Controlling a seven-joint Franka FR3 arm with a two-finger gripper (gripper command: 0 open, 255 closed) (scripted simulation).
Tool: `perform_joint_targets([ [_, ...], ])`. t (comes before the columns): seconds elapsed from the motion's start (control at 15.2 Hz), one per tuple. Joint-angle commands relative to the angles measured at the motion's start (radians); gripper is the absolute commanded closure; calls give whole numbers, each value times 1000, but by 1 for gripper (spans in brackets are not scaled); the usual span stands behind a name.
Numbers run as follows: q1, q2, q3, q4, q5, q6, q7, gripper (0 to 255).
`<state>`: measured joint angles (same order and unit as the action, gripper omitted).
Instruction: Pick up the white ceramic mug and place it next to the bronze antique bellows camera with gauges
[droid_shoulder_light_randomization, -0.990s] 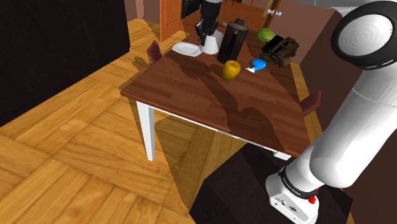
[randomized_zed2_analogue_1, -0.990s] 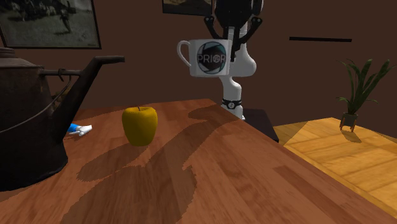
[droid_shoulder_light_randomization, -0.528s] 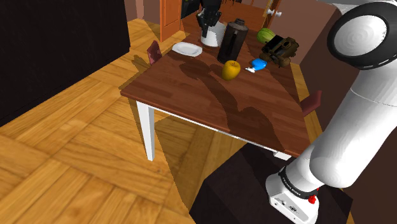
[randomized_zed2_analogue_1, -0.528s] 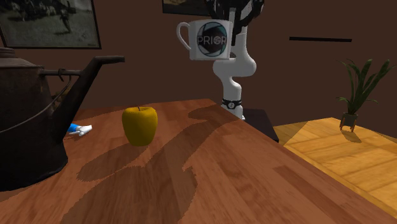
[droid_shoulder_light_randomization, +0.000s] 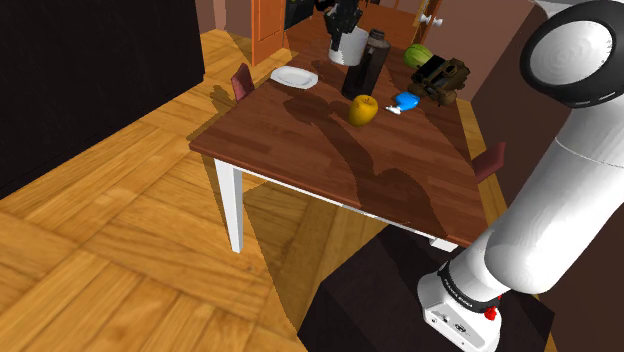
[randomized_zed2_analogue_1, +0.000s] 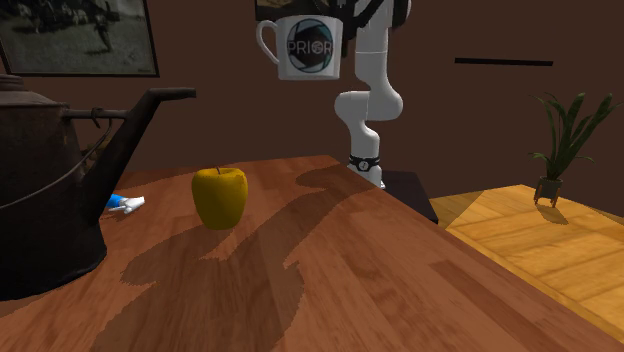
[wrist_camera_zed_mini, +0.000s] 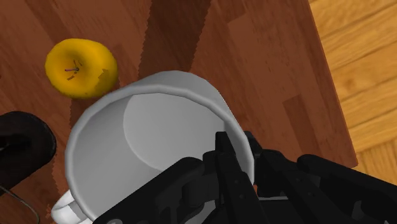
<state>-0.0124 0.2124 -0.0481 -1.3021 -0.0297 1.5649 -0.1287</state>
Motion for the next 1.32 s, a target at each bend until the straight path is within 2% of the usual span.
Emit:
perform_joint_targets([
  [0.0, -28, -25, -17, -29, 5, 6, -46, 255],
  [0.59, -146, -87, -100, -115, 22, 35, -246, 255],
  [1.25, -285, -50, -199, -71, 58, 29, -481, 255],
])
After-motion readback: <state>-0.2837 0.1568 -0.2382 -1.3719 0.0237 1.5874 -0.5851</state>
